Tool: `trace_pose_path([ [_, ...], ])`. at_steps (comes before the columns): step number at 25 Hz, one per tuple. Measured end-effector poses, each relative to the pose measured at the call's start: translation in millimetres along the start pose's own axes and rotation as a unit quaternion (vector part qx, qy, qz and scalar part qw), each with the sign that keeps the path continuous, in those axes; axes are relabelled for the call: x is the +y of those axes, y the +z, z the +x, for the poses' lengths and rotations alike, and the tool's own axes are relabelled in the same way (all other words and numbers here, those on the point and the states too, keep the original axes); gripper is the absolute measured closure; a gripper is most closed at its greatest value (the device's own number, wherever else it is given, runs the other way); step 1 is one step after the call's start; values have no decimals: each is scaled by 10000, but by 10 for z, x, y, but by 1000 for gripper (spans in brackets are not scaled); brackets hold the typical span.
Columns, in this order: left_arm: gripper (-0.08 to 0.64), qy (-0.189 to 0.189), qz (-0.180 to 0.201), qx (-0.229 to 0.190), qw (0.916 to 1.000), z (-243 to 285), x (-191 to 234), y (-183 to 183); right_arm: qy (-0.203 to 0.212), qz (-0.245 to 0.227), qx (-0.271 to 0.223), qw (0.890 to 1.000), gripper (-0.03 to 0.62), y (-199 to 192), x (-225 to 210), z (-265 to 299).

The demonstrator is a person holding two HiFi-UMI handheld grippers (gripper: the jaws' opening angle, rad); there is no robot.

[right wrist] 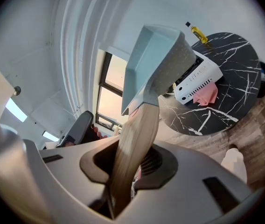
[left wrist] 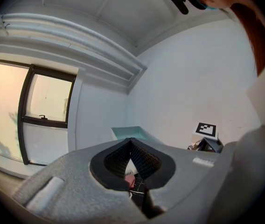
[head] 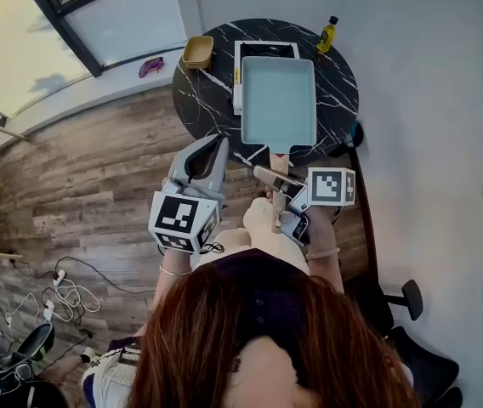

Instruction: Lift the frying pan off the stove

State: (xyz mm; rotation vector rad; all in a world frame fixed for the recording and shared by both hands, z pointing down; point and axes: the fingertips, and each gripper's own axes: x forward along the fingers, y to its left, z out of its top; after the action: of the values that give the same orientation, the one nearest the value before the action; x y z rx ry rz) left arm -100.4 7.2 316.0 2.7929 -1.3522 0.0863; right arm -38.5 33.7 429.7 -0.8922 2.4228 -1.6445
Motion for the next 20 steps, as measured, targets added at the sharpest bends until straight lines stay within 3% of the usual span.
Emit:
trace_pose_path([
  [20, 548, 21, -13, -109, 9999, 91, -140, 96, 193, -137, 33, 9997, 494, -59, 168, -223],
])
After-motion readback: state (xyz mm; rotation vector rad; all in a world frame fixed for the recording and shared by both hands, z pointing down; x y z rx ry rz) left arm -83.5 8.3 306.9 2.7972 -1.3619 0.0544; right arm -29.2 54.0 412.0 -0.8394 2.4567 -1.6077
